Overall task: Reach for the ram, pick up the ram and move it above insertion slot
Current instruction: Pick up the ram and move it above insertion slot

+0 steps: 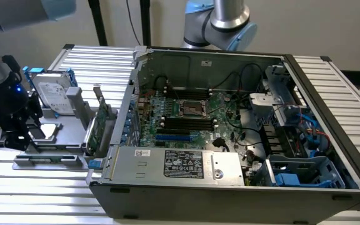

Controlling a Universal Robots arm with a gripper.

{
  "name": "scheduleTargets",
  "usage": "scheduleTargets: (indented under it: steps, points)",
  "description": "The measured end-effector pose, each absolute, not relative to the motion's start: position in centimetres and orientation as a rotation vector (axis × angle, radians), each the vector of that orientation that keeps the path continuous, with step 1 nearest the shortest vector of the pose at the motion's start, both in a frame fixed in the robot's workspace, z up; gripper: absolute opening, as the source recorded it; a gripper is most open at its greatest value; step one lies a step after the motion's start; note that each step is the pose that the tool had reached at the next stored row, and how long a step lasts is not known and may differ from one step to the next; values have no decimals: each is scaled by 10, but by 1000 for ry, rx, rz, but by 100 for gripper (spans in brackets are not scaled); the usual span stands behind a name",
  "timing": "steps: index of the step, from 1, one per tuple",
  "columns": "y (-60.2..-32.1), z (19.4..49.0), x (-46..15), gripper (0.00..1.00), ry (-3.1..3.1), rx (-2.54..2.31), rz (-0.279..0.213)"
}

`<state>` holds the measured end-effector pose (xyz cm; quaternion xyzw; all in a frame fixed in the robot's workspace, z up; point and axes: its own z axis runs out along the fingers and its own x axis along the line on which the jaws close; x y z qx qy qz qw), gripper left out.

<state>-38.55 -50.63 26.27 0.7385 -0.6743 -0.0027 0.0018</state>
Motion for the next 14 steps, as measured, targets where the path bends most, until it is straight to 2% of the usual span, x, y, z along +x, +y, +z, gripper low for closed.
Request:
scheduleTargets:
  steps: [14]
  points:
    - [-502, 237, -383, 42, -2135, 2299, -9]
